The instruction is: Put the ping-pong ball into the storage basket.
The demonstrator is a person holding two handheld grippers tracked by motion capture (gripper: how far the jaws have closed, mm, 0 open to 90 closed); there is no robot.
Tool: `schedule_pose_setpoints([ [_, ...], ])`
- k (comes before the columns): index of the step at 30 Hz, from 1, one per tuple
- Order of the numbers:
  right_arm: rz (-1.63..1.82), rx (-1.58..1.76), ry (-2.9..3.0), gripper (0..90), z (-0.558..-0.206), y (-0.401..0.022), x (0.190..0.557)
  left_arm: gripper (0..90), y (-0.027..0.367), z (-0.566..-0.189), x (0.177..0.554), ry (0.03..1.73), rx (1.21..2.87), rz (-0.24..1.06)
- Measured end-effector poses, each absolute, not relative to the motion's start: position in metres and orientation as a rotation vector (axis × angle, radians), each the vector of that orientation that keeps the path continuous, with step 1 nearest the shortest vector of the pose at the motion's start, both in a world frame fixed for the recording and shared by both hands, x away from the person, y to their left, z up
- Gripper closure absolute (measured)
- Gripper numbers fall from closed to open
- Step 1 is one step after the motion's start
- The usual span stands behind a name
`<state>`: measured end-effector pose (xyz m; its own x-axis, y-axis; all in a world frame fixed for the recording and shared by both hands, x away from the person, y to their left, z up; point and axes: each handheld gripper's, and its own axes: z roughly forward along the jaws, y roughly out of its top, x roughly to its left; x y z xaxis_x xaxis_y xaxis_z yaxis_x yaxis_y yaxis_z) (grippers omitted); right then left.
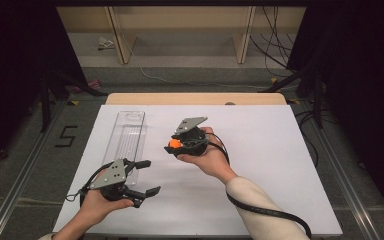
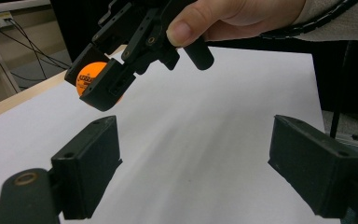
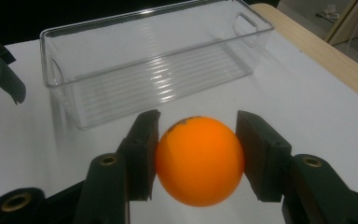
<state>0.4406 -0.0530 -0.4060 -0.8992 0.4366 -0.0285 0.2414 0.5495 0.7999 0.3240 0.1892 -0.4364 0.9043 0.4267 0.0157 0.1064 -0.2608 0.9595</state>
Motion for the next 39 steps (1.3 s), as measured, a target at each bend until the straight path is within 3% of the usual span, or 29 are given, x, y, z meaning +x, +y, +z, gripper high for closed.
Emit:
schedule_pose_setpoints([
  [39,1.265,0.550,2.583,51.4,-0.399,-0.026,0.451,15.8,0.188,-0.436,0.323,0.380,1.838,0.326],
])
